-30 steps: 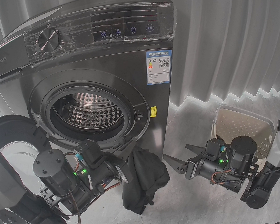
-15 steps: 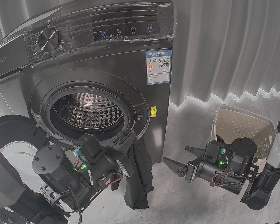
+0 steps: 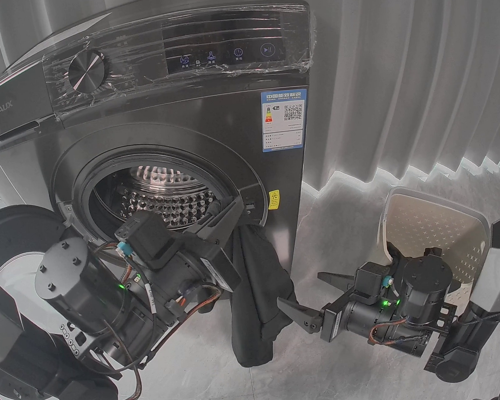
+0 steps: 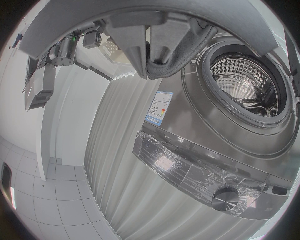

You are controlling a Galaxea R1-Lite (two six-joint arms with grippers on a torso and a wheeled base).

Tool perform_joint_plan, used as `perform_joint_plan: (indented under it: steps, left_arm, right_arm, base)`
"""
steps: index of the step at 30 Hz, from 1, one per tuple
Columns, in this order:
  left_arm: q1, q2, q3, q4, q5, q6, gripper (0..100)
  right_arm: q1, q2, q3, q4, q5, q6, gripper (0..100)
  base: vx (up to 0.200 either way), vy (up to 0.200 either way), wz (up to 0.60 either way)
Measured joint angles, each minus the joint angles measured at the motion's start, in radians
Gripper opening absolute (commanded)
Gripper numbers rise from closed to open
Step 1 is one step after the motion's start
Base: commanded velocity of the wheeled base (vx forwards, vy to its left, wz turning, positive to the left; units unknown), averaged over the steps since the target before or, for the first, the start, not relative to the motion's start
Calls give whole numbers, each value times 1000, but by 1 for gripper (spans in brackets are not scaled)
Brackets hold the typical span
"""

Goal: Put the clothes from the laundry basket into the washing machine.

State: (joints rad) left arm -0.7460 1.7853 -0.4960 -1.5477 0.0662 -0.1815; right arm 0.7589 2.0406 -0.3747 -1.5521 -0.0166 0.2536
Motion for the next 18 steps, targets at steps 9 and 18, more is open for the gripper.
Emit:
perform_joint_plan:
  steps: [9, 18]
  left_arm:
    - [-13, -4, -7, 0, 0, -10, 0]
    - [-14, -1, -26, 0, 2, -11, 0]
  right_arm:
    - [-2, 28, -19, 0, 65, -48, 100]
    - [4, 122, -117, 1, 60, -57, 100]
  base:
    - [0, 0, 0]
    - [0, 0, 0]
